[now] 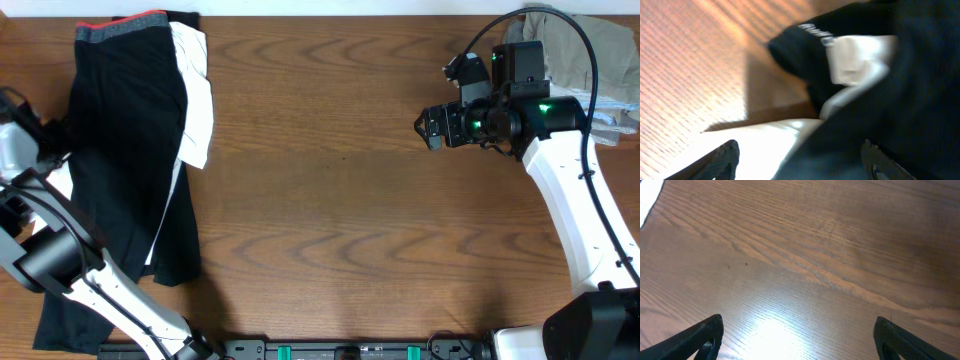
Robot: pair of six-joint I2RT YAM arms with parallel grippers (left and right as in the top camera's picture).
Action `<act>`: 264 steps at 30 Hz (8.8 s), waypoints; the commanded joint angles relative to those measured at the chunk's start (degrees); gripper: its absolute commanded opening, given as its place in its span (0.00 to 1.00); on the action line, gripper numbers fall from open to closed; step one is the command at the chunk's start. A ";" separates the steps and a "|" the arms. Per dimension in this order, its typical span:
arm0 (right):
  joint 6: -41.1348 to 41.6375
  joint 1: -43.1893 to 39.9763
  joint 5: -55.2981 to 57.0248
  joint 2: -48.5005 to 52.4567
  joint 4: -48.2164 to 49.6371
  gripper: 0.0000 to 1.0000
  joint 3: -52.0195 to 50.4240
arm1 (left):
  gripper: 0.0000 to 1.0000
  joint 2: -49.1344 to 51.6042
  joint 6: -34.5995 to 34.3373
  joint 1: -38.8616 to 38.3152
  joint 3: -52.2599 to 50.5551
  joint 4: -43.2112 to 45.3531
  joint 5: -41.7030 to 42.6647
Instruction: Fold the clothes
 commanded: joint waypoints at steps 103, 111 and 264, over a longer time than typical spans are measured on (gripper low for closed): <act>8.02 -24.13 -5.70 -0.20 3.63 0.90 1.05 | 0.98 -7.80 -22.03 -75.10 3.96 48.70 5.90; 8.00 -23.80 -5.99 -0.17 3.39 0.90 1.05 | 0.98 -13.73 -4.48 -69.22 3.96 21.35 5.86; 4.39 -13.09 -5.01 3.41 7.04 0.88 1.05 | 0.66 -15.34 -36.17 -72.85 -21.64 -5.44 -2.89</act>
